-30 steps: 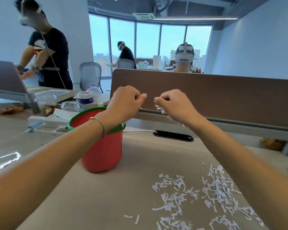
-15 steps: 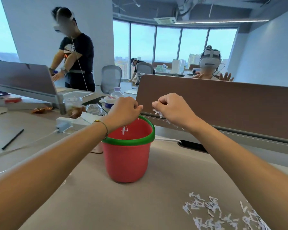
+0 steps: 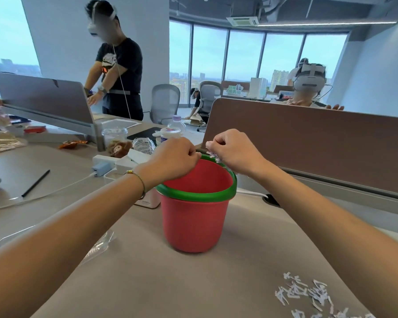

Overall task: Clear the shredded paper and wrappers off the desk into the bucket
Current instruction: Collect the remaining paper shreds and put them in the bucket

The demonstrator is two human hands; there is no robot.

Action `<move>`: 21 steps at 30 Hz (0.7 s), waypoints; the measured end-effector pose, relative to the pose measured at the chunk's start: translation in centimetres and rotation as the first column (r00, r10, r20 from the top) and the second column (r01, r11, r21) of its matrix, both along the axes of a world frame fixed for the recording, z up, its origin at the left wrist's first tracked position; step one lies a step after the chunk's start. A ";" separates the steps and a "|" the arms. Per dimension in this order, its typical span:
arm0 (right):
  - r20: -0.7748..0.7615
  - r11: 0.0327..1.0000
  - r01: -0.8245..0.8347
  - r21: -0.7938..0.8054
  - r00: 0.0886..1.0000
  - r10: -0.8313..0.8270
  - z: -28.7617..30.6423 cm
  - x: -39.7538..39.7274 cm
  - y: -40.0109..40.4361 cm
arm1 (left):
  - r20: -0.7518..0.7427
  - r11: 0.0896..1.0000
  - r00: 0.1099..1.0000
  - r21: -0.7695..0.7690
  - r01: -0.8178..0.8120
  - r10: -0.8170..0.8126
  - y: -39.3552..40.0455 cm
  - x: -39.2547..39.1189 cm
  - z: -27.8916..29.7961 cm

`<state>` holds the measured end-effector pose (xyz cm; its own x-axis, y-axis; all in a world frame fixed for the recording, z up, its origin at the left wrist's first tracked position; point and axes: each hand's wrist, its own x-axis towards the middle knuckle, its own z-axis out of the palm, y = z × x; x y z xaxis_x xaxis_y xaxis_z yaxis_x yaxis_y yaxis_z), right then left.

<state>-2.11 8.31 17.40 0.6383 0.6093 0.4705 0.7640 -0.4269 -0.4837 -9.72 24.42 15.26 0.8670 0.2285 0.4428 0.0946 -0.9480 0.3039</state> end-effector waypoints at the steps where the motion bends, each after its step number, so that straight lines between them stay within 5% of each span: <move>1: 0.001 1.000 -0.006 -0.014 1.000 0.006 -0.2 0.0 0.5 | 0.017 1.000 1.000 0.011 -0.022 0.021 0.3 -0.3 0.1; 13: -0.003 0.944 -0.048 -0.325 0.999 0.050 -1.5 0.0 2.9 | -0.033 0.994 0.995 0.045 -0.095 0.096 1.1 -2.6 -0.4; 21: 0.022 0.912 -0.106 -0.396 0.992 0.125 -0.3 -1.2 1.1 | -0.022 0.990 0.990 0.048 -0.136 0.137 0.0 -3.1 -0.2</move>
